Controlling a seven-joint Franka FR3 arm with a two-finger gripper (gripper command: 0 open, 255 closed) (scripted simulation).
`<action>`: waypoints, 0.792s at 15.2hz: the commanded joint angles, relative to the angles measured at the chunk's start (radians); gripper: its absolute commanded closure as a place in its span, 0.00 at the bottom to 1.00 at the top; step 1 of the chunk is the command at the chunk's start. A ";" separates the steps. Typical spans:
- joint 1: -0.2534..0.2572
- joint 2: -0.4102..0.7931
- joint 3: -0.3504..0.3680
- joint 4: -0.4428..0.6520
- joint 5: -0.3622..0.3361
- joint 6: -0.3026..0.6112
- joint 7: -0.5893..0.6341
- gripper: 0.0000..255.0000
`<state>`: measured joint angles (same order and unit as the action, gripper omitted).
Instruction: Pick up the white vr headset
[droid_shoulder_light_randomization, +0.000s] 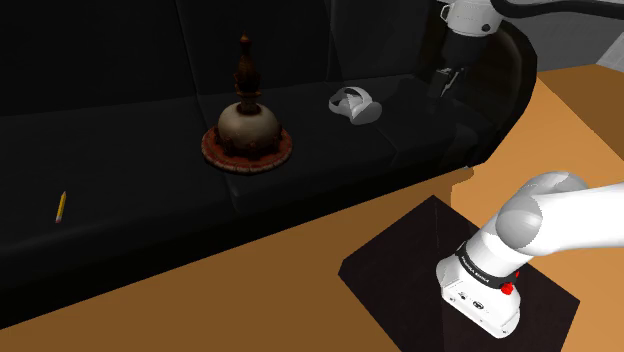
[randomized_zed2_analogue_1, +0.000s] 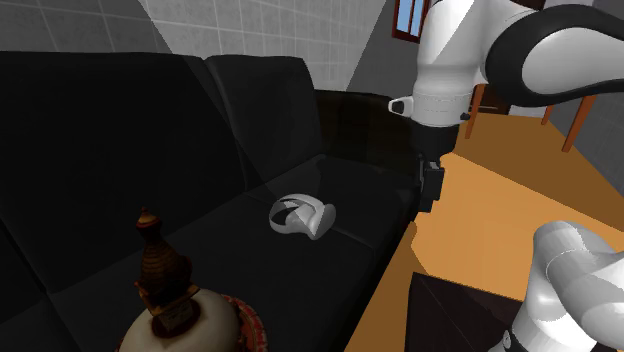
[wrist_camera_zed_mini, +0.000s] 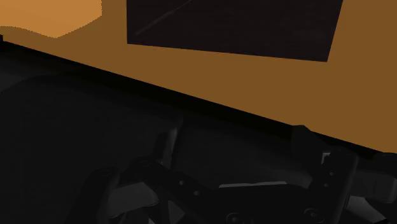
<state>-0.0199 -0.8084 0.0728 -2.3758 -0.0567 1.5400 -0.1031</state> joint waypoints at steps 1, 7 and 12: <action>0.000 0.000 0.000 0.000 0.000 0.000 0.000 0.00; -0.035 0.236 0.003 0.111 0.014 0.126 0.069 0.00; -0.060 0.433 0.001 0.238 0.021 0.196 0.122 0.00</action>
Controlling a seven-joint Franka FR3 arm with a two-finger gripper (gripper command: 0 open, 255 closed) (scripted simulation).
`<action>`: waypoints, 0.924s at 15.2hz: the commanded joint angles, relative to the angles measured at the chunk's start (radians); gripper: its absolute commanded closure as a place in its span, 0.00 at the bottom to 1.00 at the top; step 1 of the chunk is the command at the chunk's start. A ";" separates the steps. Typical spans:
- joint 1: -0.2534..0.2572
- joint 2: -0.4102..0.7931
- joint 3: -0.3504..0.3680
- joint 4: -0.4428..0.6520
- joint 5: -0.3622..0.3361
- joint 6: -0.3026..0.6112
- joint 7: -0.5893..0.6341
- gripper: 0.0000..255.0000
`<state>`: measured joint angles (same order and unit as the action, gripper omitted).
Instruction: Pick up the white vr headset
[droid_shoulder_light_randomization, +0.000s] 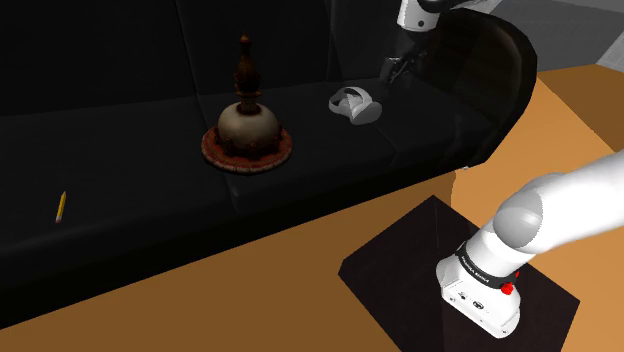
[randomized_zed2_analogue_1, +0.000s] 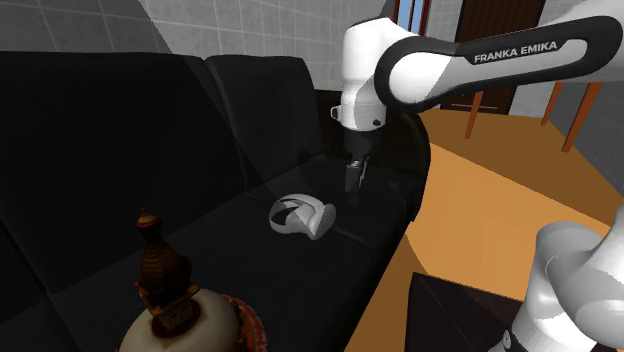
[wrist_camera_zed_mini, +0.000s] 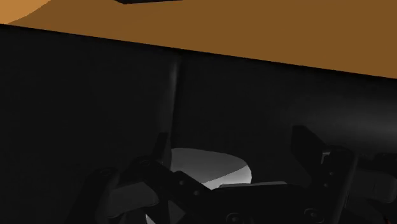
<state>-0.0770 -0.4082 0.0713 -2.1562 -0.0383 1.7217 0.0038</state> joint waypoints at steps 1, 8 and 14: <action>-0.007 0.072 0.001 0.047 0.004 0.025 0.025 0.00; -0.032 0.344 -0.013 0.284 0.014 0.064 0.088 0.00; -0.049 0.569 -0.030 0.525 0.028 0.051 0.131 0.00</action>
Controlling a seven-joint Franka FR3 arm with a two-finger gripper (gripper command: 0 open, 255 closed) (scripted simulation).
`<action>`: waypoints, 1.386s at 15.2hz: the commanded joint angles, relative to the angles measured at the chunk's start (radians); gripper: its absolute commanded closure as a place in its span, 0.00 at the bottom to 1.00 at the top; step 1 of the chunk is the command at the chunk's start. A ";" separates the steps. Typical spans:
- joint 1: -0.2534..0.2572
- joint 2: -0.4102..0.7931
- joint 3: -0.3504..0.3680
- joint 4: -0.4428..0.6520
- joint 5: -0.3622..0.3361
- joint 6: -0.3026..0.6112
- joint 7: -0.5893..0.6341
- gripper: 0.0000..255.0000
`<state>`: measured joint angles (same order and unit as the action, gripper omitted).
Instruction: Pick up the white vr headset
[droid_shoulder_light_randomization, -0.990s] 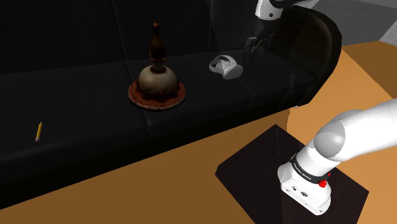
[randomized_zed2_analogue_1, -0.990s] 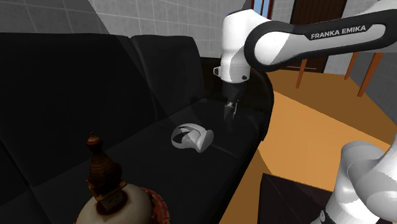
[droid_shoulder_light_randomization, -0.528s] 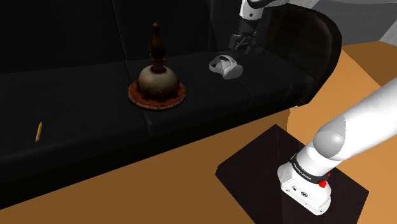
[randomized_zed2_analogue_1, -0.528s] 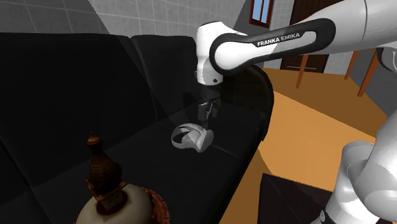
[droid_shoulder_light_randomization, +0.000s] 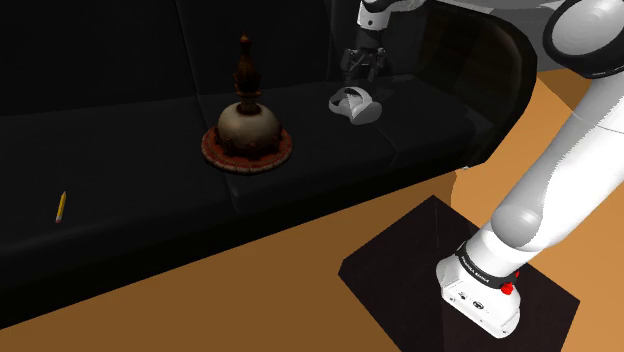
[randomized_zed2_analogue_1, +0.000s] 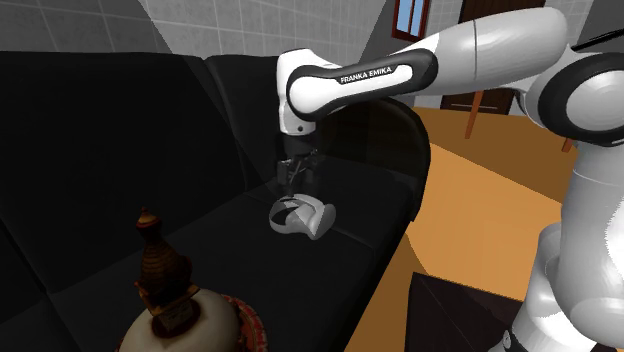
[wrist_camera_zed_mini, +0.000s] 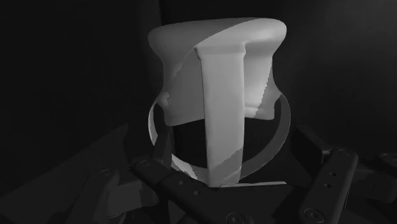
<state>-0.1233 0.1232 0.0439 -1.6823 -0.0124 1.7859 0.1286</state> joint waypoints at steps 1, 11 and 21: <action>-0.002 0.038 -0.003 0.038 0.002 0.000 0.006 0.00; -0.002 0.046 -0.003 -0.040 0.002 0.086 0.007 1.00; -0.003 0.042 -0.003 -0.018 0.002 0.061 0.007 1.00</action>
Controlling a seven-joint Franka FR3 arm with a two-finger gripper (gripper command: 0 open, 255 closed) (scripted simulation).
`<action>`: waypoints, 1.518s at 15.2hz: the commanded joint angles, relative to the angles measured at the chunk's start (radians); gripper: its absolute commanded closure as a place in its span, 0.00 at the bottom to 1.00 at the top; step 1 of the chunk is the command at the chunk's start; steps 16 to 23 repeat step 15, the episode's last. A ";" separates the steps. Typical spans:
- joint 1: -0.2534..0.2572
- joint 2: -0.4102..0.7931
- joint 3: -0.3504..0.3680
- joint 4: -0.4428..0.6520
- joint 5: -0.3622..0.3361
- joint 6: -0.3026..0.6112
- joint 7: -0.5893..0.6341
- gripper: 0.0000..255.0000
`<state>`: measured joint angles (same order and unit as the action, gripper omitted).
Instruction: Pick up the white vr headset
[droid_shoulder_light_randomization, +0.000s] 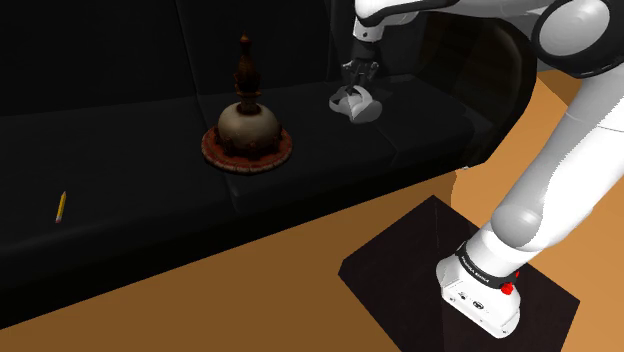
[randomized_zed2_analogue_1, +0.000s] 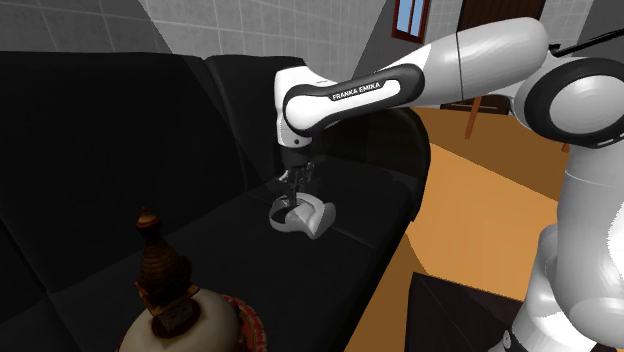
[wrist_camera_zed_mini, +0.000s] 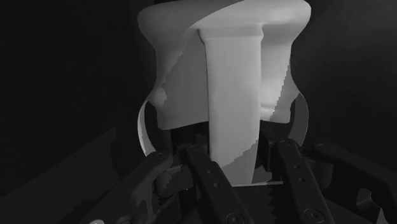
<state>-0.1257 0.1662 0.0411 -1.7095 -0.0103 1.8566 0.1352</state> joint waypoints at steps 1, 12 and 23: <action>0.000 -0.002 0.000 0.021 0.000 -0.023 0.000 1.00; 0.001 -0.001 0.000 0.170 0.000 -0.172 -0.001 1.00; 0.001 0.000 0.000 0.188 0.000 -0.188 -0.001 1.00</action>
